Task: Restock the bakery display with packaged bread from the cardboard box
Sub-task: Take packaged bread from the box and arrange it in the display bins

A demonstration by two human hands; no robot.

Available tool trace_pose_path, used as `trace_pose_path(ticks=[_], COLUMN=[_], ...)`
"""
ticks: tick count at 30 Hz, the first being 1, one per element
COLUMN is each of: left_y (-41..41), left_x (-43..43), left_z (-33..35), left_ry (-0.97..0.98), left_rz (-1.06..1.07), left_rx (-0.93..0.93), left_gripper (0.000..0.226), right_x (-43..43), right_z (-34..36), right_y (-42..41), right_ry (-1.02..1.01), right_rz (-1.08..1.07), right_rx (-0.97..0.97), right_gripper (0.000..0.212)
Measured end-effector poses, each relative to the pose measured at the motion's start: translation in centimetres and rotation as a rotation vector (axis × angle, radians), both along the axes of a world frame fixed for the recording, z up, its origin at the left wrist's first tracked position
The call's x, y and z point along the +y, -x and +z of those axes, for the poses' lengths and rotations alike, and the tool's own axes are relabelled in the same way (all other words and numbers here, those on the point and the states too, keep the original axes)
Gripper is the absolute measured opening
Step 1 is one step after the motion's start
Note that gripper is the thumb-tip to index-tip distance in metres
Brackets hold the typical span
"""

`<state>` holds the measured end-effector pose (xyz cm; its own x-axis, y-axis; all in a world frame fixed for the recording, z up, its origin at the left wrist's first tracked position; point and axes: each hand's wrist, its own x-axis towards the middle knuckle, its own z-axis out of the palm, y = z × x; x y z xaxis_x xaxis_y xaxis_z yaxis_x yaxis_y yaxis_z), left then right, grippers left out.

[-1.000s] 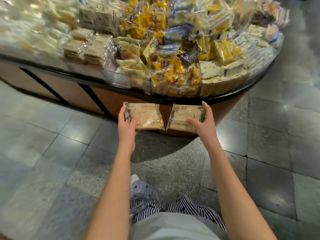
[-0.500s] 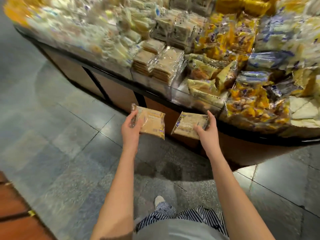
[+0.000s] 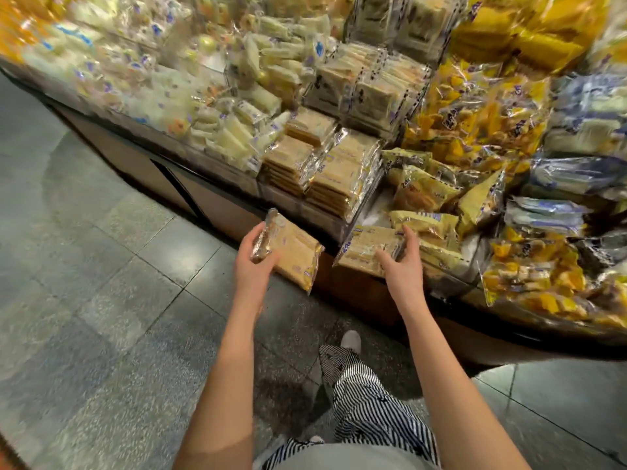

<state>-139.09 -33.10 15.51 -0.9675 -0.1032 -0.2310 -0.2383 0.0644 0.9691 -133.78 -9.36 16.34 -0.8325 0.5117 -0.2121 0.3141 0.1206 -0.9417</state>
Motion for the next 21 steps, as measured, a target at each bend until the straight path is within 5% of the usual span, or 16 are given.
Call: trace_pose_path(ticks=[12, 21], left_y=[19.5, 29.9], left_x=[5.3, 5.2], left_z=[3.1, 3.3], left_ry=[0.054, 0.181], left_rz=[0.108, -0.051], left_rx=[0.039, -0.007], left_gripper=[0.049, 0.042], right_x=[5.5, 5.3], right_z=[1.8, 0.0], right_y=[20.9, 30.3], right_ry=[0.003, 0.042], right_rz=[-0.001, -0.09], right_rx=[0.051, 0.026], right_gripper=[0.067, 0.069])
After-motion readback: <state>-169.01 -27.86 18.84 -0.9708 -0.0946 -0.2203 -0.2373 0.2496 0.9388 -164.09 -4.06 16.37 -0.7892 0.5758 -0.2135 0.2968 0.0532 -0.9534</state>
